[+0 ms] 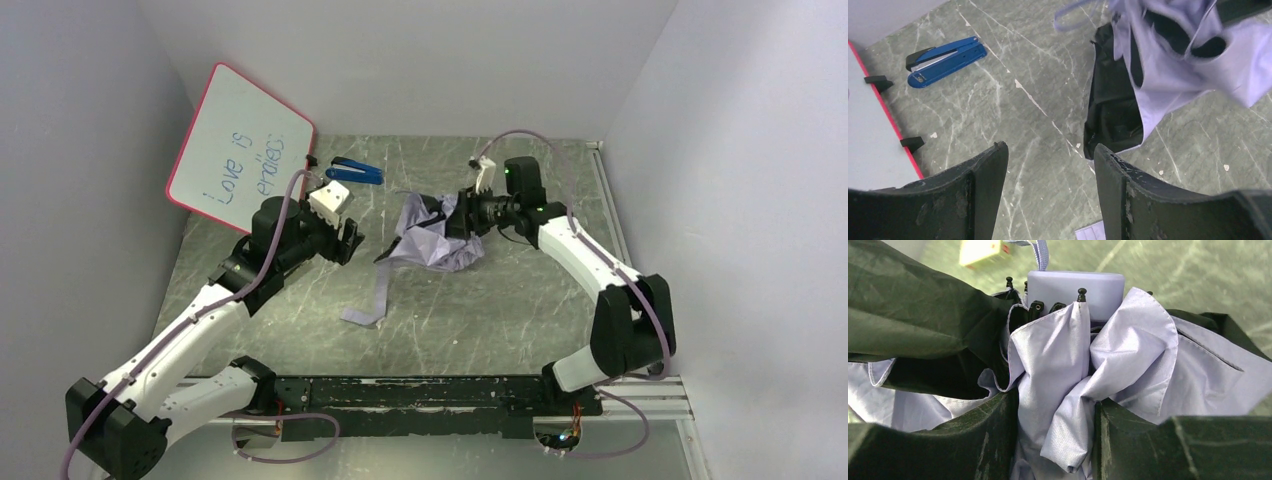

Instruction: Put away the umbrella

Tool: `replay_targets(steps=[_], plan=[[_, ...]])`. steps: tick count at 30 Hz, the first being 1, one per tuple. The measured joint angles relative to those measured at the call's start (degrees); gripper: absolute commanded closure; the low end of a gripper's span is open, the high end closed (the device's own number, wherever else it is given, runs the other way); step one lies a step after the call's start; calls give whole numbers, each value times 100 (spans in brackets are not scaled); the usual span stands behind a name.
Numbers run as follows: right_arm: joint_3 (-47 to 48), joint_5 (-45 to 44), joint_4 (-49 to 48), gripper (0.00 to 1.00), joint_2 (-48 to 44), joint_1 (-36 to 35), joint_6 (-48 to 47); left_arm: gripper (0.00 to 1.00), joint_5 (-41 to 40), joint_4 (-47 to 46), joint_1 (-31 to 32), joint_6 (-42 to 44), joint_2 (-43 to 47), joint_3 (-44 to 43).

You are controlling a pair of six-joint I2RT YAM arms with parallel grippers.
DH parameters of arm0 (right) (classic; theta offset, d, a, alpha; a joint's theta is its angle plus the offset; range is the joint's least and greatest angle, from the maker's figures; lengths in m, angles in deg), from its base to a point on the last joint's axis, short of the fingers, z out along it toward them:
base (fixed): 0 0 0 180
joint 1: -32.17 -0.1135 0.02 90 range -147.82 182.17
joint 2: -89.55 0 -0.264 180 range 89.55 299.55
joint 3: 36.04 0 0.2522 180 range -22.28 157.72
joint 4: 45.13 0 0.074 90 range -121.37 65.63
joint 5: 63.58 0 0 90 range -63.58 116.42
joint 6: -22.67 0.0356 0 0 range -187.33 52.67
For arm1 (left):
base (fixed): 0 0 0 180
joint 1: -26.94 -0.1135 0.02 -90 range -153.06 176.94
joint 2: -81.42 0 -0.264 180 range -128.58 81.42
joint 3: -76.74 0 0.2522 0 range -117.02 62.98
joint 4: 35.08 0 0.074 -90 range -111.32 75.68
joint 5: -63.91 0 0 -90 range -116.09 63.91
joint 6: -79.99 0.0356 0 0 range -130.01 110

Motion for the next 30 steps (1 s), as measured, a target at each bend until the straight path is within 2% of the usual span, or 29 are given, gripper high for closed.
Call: replay_targets(steps=[4,9,15,21,22,26,28,29,30], plan=[[245,503,-267,100,-286,170,476,32,92,-131,0,-11,-31,87],[785,688,-352,100,-562,232,693,32,129,-216,0,13,-15,203],[1224,468,-96,100,-846,234,664,32,212,-299,0,79,131,278],[1349,-57,514,98,-730,203,337,32,238,-348,0,81,184,282],[1349,-164,608,94,-680,166,264,32,240,-348,0,83,181,282],[1349,-973,1003,54,-332,-444,-39,32,262,-356,0,81,175,282],[1349,-1410,1167,22,-118,-1016,-164,32,264,-354,0,79,164,282],[1344,-1609,1248,8,-33,-1270,-197,32,262,-352,0,79,164,282],[1335,-1775,1309,1,13,-1449,-186,32,254,-352,0,76,164,282]])
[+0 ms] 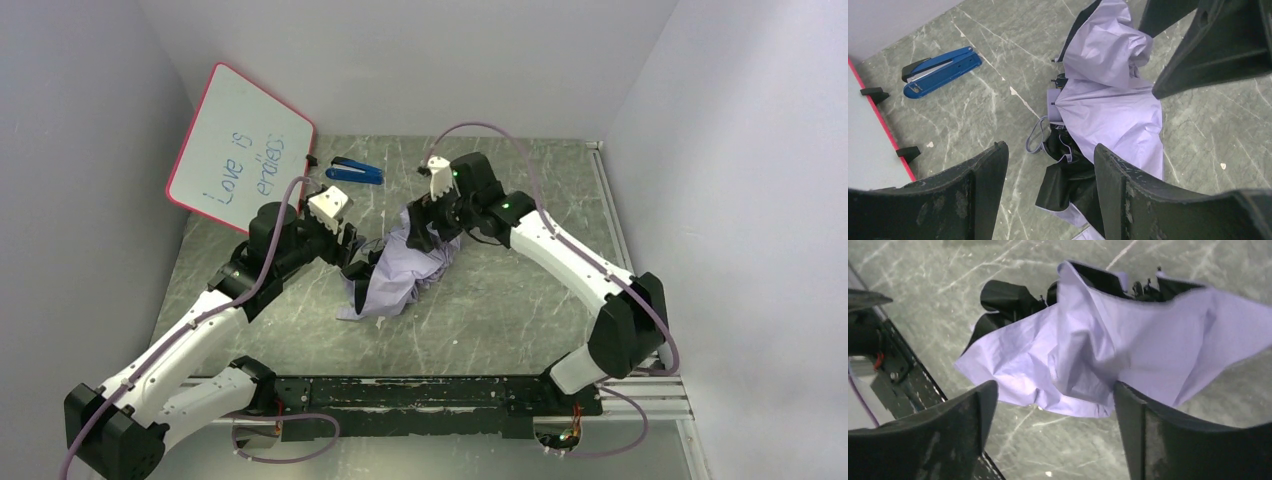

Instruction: Put away the umbrella

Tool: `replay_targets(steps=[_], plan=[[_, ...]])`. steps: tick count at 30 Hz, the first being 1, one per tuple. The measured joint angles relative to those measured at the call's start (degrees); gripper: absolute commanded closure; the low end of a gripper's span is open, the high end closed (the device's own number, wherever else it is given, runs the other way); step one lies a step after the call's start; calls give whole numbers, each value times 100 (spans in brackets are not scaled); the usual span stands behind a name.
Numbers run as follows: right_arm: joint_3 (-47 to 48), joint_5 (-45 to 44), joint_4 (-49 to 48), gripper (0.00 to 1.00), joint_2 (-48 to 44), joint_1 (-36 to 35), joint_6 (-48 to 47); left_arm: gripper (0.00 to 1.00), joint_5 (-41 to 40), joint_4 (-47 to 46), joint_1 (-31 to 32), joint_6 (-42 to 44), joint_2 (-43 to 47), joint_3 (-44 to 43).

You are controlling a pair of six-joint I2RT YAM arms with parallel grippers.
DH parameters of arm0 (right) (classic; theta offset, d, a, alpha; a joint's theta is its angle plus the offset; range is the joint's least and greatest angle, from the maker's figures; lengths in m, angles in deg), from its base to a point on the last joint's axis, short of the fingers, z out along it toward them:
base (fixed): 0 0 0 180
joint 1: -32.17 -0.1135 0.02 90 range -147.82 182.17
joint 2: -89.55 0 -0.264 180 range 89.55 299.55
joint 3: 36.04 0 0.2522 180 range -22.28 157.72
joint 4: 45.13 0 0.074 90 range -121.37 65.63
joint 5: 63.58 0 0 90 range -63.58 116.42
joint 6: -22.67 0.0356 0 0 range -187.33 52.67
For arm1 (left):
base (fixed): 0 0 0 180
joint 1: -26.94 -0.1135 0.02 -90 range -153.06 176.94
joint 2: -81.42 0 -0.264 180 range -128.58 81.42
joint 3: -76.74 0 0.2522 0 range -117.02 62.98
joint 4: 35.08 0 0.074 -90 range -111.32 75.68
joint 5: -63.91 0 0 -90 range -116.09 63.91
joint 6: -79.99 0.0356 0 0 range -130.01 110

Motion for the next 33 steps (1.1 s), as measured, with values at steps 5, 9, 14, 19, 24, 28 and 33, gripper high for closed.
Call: replay_targets(steps=[5,9,14,19,24,28,33], plan=[[-42,-990,166,0,-223,-256,-63,32,-155,26,0,2,28,0],[109,-1539,267,0,-463,-328,-98,31,-334,26,0,-4,127,0],[234,-1941,269,0,-192,-942,-251,31,-640,26,0,-57,284,0],[238,-2181,201,0,619,-1447,-380,31,-778,31,0,-61,494,-7],[249,-2452,188,0,1508,-1495,-514,31,-809,48,0,-57,555,-13],[267,-2564,177,0,2000,-1484,-614,31,-824,79,0,-57,555,-13],[439,-2640,109,0,2470,-1464,-658,31,-828,81,0,-35,555,-13]])
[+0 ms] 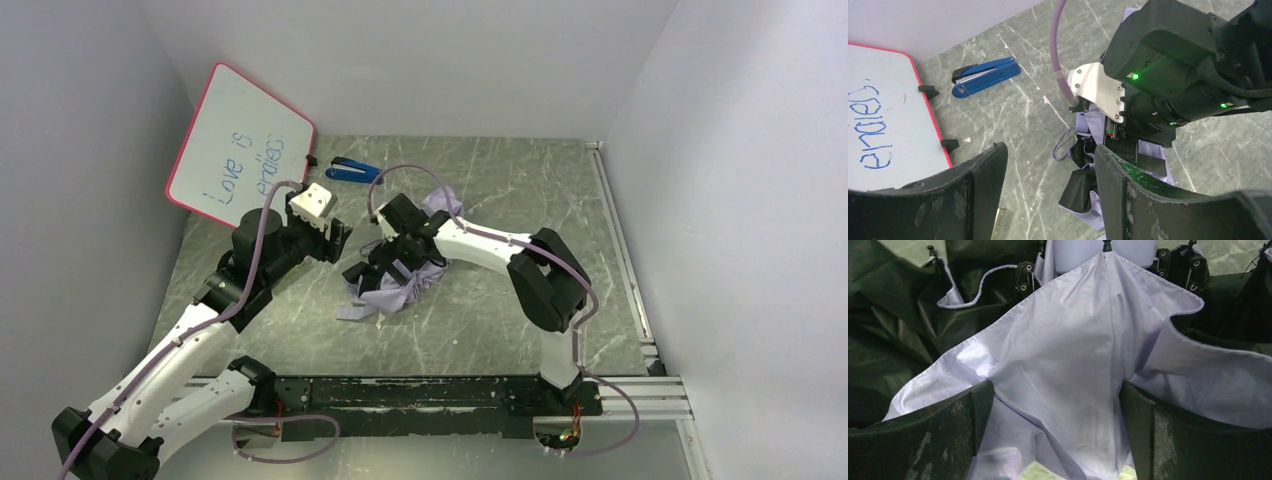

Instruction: Put away the umbrella

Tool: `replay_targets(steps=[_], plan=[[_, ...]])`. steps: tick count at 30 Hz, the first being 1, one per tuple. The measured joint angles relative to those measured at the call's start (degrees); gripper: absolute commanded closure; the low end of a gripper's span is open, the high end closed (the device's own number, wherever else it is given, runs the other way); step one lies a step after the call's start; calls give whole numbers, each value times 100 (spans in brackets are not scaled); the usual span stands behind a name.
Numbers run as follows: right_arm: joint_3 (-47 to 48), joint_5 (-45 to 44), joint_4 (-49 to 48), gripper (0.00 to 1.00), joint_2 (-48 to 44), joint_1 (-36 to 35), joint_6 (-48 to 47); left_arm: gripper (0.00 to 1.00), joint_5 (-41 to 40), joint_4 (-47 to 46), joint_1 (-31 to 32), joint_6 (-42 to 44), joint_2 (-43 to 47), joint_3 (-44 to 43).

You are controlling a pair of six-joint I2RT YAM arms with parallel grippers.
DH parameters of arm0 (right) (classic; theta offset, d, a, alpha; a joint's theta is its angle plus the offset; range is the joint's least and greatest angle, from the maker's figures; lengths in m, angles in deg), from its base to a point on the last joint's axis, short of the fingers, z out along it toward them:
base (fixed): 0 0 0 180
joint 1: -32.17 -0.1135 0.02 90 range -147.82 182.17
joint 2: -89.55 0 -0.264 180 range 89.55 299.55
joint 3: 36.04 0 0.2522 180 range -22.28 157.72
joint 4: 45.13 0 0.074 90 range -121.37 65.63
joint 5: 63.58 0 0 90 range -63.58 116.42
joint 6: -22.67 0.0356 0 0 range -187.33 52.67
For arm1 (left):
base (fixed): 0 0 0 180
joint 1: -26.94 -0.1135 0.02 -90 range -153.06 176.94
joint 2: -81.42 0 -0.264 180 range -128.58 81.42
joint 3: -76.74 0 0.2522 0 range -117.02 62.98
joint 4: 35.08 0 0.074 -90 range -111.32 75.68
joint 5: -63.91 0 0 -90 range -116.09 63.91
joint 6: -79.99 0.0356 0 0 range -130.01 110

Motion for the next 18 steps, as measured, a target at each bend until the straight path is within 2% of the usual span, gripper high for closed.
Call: replay_targets(steps=[5,9,12,15,18], plan=[[151,-24,-22,0,302,146,98,31,-2,20,0,33,0,0],[214,223,-63,5,483,372,203,31,-2,37,0,63,0,0],[225,306,-61,18,518,407,221,32,-4,37,0,68,0,0],[179,328,-116,36,527,442,221,32,-4,37,0,68,-2,0],[103,389,-195,49,503,531,214,32,-4,37,0,68,-20,0]])
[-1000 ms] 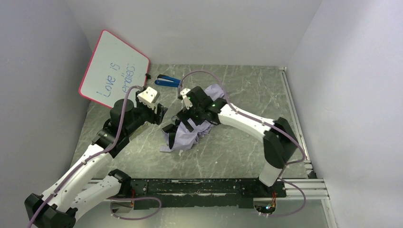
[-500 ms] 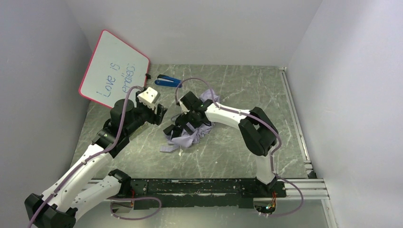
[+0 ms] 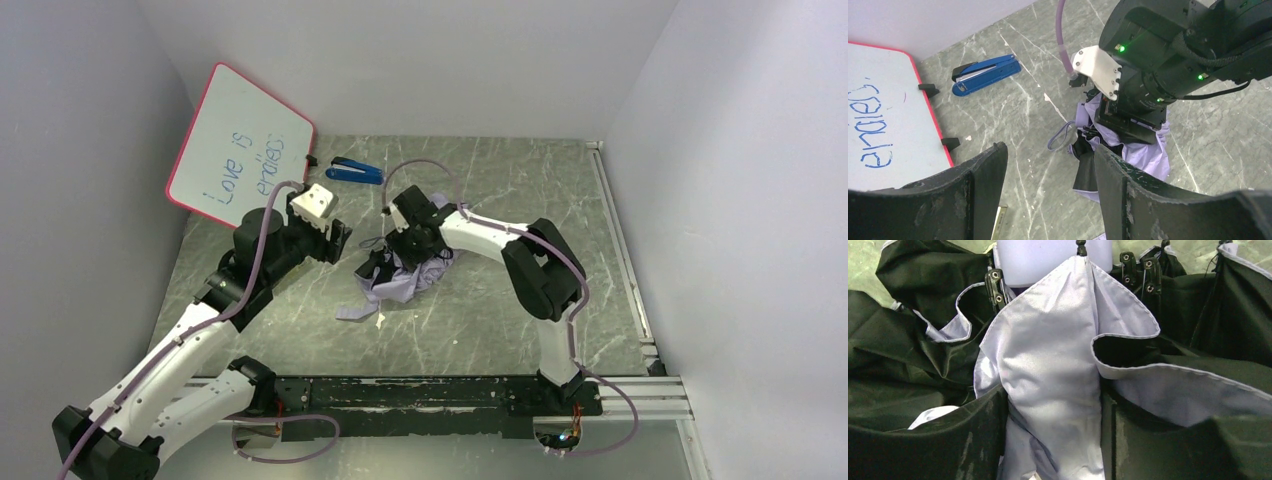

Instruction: Put away the umbrella

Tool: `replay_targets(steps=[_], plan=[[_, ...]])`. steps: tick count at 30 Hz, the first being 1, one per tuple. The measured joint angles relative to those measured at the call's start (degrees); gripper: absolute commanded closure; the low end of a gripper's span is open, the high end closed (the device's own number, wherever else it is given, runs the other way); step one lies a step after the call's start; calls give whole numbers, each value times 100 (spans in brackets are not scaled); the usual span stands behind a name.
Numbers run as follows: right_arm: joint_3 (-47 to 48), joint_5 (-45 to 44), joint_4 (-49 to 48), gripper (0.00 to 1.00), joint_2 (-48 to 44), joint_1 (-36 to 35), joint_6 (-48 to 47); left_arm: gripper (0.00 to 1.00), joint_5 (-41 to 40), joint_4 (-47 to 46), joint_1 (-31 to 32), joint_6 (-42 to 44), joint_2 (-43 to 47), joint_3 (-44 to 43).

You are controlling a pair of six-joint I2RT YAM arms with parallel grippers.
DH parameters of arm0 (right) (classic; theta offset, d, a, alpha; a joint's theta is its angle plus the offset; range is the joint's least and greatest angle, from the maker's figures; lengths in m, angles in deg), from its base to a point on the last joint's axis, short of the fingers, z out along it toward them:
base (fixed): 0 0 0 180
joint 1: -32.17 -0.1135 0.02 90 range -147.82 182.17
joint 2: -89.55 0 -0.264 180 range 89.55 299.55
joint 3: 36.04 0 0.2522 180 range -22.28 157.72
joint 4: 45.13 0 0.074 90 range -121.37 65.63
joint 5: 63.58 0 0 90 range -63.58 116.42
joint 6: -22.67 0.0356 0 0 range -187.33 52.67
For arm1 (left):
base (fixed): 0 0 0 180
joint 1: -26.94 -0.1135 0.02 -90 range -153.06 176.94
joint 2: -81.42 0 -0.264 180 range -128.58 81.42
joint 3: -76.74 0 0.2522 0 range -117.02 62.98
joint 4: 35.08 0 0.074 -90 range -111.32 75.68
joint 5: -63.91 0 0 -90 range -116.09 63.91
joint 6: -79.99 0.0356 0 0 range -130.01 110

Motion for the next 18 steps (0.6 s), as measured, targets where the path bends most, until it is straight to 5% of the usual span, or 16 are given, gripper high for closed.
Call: replay_targets(steps=[7,11,18], plan=[[-184,540,-225,85,-136,341,4,32,0,0,0,0,-37,0],[-304,1150,-345,98,-232,625,76,32,2,0,0,0,-55,0],[-643,1762,-282,100,-557,1217,118,32,72,2,0,35,-162,0]])
